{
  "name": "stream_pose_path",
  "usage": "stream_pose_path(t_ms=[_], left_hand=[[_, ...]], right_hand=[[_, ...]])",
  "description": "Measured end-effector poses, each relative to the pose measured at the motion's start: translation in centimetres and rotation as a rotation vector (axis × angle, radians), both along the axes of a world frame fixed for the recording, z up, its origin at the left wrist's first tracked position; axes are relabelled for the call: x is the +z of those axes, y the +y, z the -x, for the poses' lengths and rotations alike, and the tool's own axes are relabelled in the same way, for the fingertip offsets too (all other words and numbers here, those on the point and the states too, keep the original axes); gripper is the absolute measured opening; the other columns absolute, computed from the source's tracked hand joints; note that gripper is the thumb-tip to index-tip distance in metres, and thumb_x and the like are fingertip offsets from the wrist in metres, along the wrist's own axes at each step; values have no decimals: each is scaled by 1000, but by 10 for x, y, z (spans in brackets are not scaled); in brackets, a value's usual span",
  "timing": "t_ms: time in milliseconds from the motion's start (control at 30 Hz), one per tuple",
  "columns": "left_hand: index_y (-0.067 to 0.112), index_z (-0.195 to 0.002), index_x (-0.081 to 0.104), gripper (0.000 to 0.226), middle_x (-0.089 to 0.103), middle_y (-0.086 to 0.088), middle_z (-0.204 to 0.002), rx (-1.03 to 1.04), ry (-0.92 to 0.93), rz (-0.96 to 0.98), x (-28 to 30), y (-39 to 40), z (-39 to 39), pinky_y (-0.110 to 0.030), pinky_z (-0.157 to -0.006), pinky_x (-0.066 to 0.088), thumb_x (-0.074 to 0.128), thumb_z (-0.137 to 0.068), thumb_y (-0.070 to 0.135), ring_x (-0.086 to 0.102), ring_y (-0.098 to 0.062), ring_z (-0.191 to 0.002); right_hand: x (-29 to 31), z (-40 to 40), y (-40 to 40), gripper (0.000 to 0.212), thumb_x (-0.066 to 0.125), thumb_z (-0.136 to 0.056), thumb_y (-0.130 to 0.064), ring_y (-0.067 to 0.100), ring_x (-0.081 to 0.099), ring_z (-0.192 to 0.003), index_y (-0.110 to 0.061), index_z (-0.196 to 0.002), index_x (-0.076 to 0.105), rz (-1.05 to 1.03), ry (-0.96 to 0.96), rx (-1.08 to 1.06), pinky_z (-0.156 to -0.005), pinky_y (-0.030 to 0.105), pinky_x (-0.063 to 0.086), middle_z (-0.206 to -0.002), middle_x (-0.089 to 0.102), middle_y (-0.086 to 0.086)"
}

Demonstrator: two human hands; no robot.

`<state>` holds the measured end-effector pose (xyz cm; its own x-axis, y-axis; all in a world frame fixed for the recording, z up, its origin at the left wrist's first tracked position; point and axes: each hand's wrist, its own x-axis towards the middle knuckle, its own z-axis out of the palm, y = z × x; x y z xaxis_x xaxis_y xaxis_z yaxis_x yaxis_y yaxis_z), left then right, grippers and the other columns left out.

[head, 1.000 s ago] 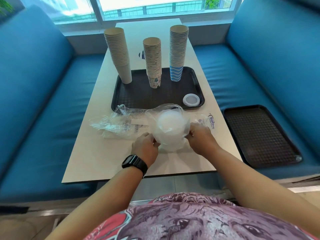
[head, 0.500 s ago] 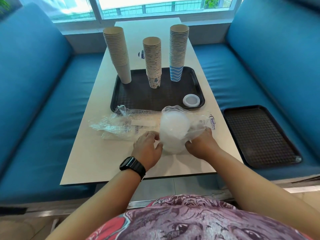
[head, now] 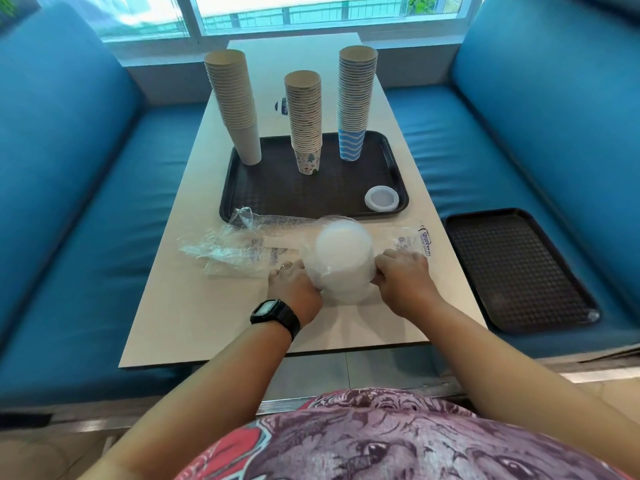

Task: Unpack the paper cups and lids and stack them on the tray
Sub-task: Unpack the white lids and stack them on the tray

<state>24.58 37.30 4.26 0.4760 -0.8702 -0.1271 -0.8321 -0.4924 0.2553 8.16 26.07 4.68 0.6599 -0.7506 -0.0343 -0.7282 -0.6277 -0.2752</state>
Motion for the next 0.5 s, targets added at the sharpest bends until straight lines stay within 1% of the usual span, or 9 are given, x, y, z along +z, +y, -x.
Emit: stream_pose_path(t_ms=[100,133,200,267,367,467,500], left_hand=[[19,-123,59,30,59,-2,-118,-18,-33,-42,-1,-4,1,-38,-100,32,50,-95,25,50,-25,-115],[19,-123,59,30,58,-2,-118,-27,-44,-59,-2,-5,1,-38,-100,32,49,-95,25,49,-25,-115],[19,-120,61,29,58,-1,-116,-47,-70,-79,-3,-5,0,-38,-98,33,46,-95,26,49,-25,-113],[20,-118,62,30,58,0,-116,-52,-70,-81,-3,-5,0,-38,-98,33,44,-95,26,48,-24,-113],[22,-116,64,31,58,1,-117,-47,-37,-69,-3,-4,0,-38,-97,32,42,-94,24,48,-24,-114],[22,-115,64,31,58,2,-118,-35,-2,-68,-3,-2,-2,-38,-96,31,43,-93,26,48,-24,-114],[22,-114,65,30,58,2,-118,-29,6,-64,-3,-1,-3,-38,-96,31,45,-92,27,47,-24,-114]], right_hand=[[1,-2,2,14,47,-96,-21,24,43,-118,-18,-103,58,9,84,8,-109,46,19,-110,55,-1],[2,-3,2,18,45,-94,-19,24,42,-121,-18,-108,57,2,140,20,-110,48,18,-113,54,-1],[7,-9,2,35,44,-87,-14,24,39,-124,-20,-120,54,-17,263,52,-110,51,18,-120,52,0],[13,-14,1,45,43,-84,-12,24,39,-124,-22,-126,52,-22,353,79,-109,54,19,-123,51,1],[19,-20,-2,49,42,-85,-13,25,38,-126,-23,-132,49,-29,424,92,-108,55,19,-128,50,2],[21,-21,-4,51,40,-87,-14,27,36,-130,-23,-137,46,-87,477,86,-109,59,17,-133,49,3],[22,-20,-6,49,40,-89,-14,27,35,-132,-25,-136,48,-110,476,82,-109,60,16,-133,49,3]])
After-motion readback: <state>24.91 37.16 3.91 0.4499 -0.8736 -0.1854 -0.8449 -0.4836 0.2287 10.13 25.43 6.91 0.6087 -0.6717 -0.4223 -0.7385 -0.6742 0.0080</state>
